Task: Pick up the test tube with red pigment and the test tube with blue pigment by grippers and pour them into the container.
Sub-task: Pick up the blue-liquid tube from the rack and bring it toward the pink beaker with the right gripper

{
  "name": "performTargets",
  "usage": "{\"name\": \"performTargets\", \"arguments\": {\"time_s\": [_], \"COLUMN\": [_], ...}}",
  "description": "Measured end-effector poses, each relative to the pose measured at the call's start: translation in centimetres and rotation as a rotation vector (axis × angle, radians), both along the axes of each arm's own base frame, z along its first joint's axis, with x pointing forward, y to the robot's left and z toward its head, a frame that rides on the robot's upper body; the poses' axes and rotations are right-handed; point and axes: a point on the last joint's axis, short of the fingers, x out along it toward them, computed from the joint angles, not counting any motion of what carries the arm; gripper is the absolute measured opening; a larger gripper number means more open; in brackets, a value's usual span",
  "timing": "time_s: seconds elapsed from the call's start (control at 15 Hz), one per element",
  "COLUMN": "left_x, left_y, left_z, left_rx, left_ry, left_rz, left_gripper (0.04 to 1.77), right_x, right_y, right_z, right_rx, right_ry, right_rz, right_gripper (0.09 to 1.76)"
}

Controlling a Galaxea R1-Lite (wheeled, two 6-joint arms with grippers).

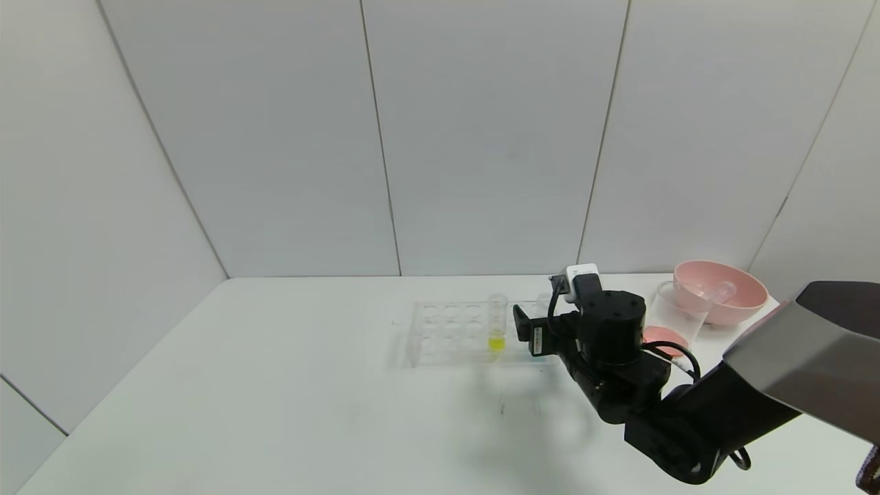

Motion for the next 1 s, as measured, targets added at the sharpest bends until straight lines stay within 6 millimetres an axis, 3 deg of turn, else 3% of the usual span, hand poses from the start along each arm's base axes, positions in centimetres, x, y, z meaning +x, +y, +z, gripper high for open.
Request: {"name": "performTargets", "arguments": {"time_s": [0.4,0.47,0.6,0.87,0.93,1.0], "left_x": [0.0,0.0,0.0,0.0,0.0,0.0], "left_y": [0.0,0.0,0.0,0.0,0.0,0.0], "left_z": [0.0,0.0,0.0,0.0,0.0,0.01], "left_rx": [0.0,0.0,0.0,0.0,0.0,0.0], "left_ry": [0.0,0.0,0.0,0.0,0.0,-0.001], "left_rz": [0.0,0.0,0.0,0.0,0.0,0.0], "left_gripper": [1.76,1.76,1.76,1.76,1.76,1.76], "right_x": [-0.05,-0.08,-0.1,-0.12,-0.18,-0.22], "right_y": [-0.05,-0.07,-0.07,-0.05,-0.01,0.01], "right_z": [-0.29,-0.31,-0.3,-0.17,-0.14,-0.15], "right_rx": [-0.007,-0.01,-0.01,-0.009,-0.009,-0.011], "right_ry": [0.008,0.007,0.007,0.004,0.003,0.003], "right_rz": [-0.002,-0.001,-0.001,-0.001,0.002,0.001], "right_gripper": [1.71,1.64,1.29,0.81,0.6,0.49]}}
